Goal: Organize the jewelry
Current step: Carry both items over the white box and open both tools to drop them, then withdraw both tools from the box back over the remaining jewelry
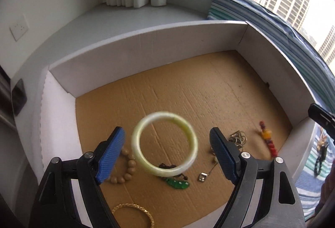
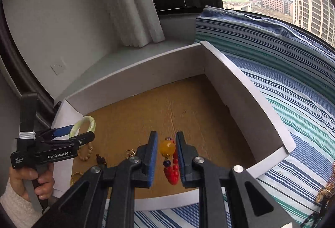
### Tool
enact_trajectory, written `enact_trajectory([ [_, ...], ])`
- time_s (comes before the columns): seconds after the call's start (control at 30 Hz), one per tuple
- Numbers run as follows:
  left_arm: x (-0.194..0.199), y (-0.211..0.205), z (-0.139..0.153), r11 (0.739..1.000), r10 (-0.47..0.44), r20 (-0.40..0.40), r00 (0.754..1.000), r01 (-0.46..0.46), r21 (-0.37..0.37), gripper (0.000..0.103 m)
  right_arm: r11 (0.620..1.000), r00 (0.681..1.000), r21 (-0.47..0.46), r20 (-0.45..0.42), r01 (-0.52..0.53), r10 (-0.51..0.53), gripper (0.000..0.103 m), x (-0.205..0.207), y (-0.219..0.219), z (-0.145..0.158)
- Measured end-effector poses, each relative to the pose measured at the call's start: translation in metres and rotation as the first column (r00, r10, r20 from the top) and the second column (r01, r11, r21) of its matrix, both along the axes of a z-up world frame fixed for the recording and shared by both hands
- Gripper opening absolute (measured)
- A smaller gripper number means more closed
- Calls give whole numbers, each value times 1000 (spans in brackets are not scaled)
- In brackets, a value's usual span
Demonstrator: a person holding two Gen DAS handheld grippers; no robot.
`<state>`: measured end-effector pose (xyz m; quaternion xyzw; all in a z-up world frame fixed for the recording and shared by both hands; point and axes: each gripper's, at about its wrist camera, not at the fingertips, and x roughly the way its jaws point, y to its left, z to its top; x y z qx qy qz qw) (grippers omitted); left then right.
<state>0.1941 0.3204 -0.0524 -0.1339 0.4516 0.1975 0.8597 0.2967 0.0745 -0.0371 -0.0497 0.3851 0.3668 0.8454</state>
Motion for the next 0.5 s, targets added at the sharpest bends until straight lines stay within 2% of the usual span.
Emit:
enact_trajectory([
  [0.03, -3, -3, 6, 1000, 0, 22, 1000, 0, 16, 92, 1000, 1000, -5, 8, 13, -13, 37, 1, -2, -1],
  [0.07, -8, -7, 14, 999, -2, 46, 999, 1, 34, 94, 1000, 999, 8, 15, 28, -28, 41, 0, -12, 2],
  [0.17, -21, -29, 34, 997, -37, 97, 995, 31, 66, 95, 996, 998, 71, 30, 54, -56, 41, -11, -41, 21],
  [0.3, -44, -78, 52, 990, -134, 157, 978, 125, 67, 98, 992, 986, 58, 125, 108, -115, 46, -51, -96, 44],
  [0.4, -59, -133, 48, 970, -242, 163, 956, 235, 62, 98, 986, 973, 9, 161, 169, -168, 48, -84, -139, 36],
  [0.5, -71, -193, 28, 938, -347, 136, 928, 346, 35, 98, 964, 954, -58, 169, 259, -246, 48, -118, -187, 10],
])
